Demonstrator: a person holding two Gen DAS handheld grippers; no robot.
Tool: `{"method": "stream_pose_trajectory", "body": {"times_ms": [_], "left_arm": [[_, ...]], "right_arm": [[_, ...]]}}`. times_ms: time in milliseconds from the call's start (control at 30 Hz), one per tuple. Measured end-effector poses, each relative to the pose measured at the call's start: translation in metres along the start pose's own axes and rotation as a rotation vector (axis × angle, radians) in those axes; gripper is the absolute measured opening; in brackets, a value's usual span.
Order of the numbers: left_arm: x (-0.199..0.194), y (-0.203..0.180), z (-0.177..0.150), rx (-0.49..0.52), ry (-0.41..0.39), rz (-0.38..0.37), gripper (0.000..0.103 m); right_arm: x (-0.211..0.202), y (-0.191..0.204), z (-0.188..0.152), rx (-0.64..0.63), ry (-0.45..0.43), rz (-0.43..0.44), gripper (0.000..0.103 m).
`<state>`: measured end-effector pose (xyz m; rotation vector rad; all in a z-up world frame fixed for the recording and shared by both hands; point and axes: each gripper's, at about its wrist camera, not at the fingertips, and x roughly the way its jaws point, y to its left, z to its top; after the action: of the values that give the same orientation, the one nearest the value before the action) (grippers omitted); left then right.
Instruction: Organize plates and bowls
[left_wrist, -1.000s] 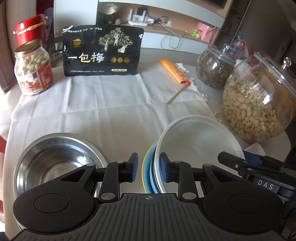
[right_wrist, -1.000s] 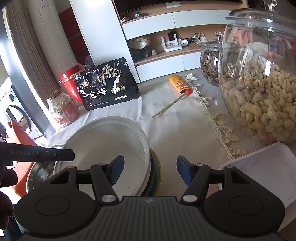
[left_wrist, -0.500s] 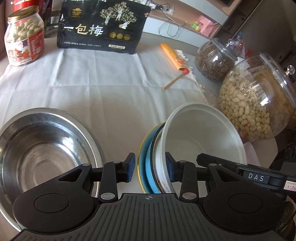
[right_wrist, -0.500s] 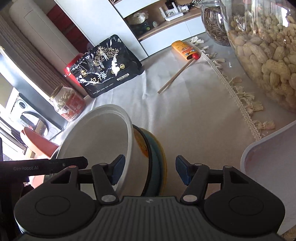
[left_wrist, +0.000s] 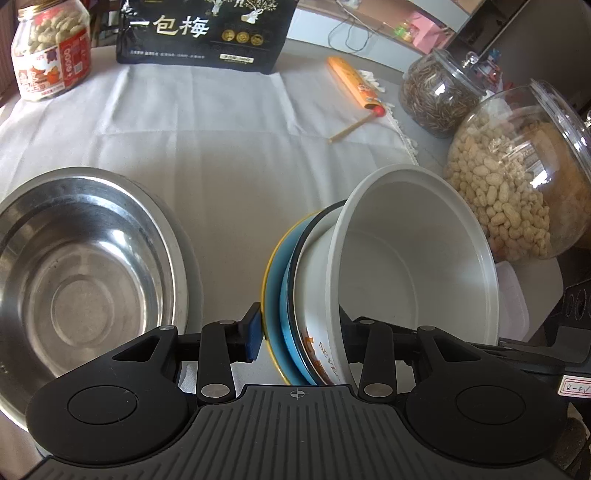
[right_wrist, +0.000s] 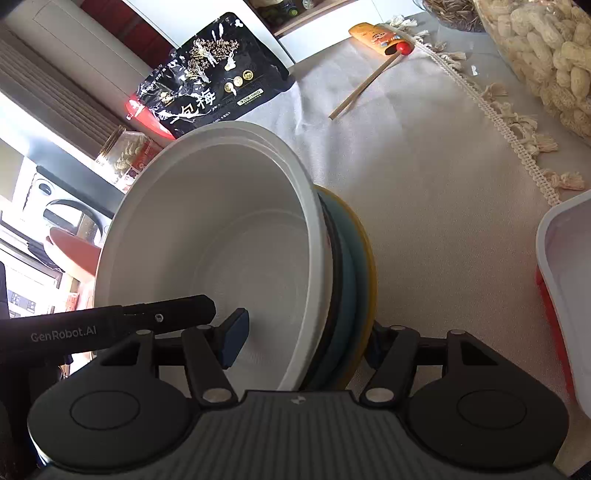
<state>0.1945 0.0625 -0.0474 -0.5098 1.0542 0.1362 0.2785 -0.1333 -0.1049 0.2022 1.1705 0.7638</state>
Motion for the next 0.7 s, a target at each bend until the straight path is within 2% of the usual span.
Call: {"method": "stream_pose_trajectory", "body": {"times_ms": [233, 400, 567, 700], "left_arm": [[-0.018, 0.012, -0.027, -0.003, 0.095, -0.047, 0.041], [-0.019, 0.01, -0.029, 0.017, 0.098, -0.033, 0.041], [-0.014, 0.005, -0.021, 0.027, 0.091, -0.006, 0.042], [-0.016, 0.004, -0.014, 0.024, 0.052, 0.002, 0.042]], "right_arm": [[-0.013, -0.002, -0.025, -0.018, 0.076, 0.045, 0.063], [-0.013, 0.002, -0.028, -0.048, 0.053, 0.028, 0.064], [-0.026, 0.005, -0.018, -0.078, -0.085, -0.054, 0.063], [-0.04, 0.005, -0.005, -0.073, -0.161, -0.056, 0.063]]}}
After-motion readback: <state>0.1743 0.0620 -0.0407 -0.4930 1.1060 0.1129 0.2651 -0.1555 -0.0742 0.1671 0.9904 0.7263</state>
